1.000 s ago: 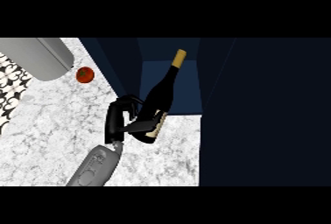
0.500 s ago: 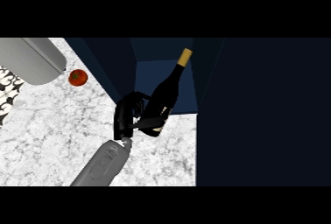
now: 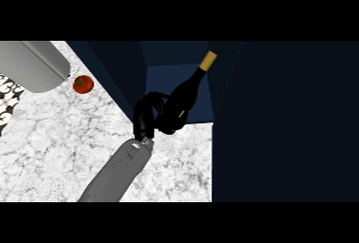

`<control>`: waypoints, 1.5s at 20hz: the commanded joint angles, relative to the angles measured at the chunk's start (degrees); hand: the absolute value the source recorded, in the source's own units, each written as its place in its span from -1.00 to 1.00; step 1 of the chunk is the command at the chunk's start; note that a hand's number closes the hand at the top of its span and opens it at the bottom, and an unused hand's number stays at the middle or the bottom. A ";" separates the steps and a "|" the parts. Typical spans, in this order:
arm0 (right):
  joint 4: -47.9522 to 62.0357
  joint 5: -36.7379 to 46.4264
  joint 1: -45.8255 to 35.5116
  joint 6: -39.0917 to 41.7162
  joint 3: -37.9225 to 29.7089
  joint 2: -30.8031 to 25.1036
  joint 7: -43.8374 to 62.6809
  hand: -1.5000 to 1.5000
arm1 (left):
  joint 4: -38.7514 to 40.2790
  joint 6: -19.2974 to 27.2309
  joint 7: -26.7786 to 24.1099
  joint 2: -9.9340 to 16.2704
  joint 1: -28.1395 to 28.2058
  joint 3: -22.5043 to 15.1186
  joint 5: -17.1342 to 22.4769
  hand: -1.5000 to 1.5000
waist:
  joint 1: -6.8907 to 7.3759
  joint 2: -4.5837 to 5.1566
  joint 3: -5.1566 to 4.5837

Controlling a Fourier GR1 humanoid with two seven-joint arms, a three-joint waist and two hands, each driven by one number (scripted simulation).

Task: Pick up the wine, place it into the cabinet and close the cabinet

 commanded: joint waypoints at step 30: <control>-3.22 -7.80 2.05 3.26 -1.04 -2.12 0.07 -1.00 | 33.55 2.15 -9.09 0.03 -30.01 3.66 4.21 1.00 | -3.72 1.70 -0.61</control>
